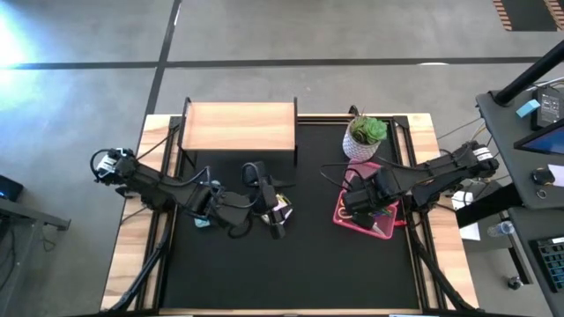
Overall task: Pack school essentials
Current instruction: Put the green pen into the pink supply box
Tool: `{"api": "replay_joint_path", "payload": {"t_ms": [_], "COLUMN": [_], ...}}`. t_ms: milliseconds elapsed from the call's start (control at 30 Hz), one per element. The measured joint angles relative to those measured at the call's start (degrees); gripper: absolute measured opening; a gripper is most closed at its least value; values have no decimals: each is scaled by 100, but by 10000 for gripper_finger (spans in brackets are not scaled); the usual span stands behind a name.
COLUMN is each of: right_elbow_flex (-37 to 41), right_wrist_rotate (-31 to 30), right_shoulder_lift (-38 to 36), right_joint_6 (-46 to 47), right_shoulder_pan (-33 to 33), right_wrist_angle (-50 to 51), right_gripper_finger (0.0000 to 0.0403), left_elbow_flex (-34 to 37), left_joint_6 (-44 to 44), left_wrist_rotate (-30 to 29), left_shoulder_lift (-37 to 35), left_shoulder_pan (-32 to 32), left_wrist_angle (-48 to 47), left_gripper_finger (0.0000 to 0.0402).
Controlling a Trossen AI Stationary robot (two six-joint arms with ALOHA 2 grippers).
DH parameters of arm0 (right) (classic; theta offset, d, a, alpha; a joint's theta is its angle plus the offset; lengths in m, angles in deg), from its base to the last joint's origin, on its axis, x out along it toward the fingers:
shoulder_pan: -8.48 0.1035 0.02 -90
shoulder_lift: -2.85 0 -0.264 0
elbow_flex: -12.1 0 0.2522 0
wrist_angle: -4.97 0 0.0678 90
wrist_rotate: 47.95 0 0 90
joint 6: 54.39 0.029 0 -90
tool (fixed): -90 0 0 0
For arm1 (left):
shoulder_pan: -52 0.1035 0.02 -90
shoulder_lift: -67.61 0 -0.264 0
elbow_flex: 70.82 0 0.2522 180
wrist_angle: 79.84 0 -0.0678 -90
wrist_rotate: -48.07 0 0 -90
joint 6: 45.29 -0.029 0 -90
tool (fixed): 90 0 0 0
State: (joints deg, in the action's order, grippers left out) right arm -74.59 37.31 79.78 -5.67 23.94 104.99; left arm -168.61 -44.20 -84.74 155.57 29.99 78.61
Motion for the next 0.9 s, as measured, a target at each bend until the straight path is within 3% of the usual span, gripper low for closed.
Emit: {"api": "replay_joint_path", "payload": {"t_ms": [667,900], "right_elbow_flex": [985,1380], "right_wrist_rotate": [77,222], "right_shoulder_lift": [0,0], "right_joint_6": [372,532], "right_shoulder_pan": [-2,3], "right_wrist_angle": [-448,-957], "right_gripper_finger": [27,27], "left_elbow_flex": [2,4], "left_joint_6": [9,748], "left_wrist_rotate": [4,20], "left_shoulder_lift": [0,0], "left_shoulder_pan": [16,16], "left_wrist_angle": [-13,-15], "left_gripper_finger": [183,183]}}
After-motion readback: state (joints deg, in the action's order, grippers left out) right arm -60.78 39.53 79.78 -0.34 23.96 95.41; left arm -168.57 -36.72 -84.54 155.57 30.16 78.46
